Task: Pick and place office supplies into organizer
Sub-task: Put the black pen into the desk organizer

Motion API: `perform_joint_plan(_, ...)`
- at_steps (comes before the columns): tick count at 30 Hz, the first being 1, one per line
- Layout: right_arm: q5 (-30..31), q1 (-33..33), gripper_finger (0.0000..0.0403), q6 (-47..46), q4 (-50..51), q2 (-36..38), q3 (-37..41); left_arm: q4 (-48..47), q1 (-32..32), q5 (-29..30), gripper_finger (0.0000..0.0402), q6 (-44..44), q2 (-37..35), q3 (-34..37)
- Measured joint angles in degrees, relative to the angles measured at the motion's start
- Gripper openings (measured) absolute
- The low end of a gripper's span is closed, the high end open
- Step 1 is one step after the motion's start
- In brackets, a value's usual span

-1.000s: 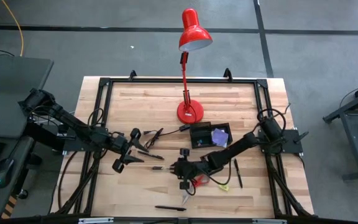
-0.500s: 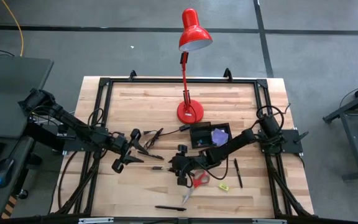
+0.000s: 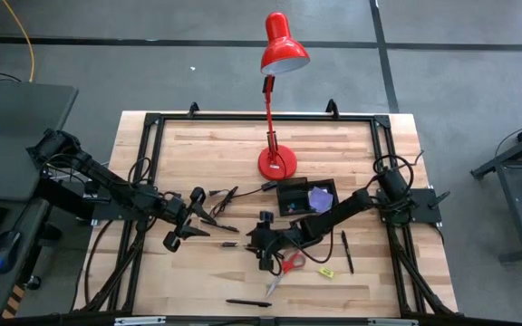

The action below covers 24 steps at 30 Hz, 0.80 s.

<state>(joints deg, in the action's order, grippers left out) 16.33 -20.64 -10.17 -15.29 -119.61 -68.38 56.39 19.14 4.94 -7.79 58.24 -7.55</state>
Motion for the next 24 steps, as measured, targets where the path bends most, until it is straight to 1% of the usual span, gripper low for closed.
perform_joint_plan(8, -0.32, 0.0, 0.0193, -1.34, -1.45, -3.07, -0.09, 0.12, 0.0, 0.01, 0.0172, -0.02, 0.0, 0.0)
perform_joint_plan(11, 0.13, -0.17, 0.0191, -0.98, -1.66, -3.18, 0.01, 0.36, 0.01, 0.01, 0.0172, -0.02, 0.0, 0.0)
perform_joint_plan(15, 0.57, -0.26, 0.0184, -1.08, -1.4, -3.12, -0.09, 0.42, 0.0, 0.01, 0.0172, -0.02, 0.02, 0.0)
perform_joint_plan(24, 0.84, 0.3, 0.0163, -4.5, -2.66, -6.41, -0.29, 0.42, 0.01, 0.01, 0.0172, -0.02, 0.02, 0.0)
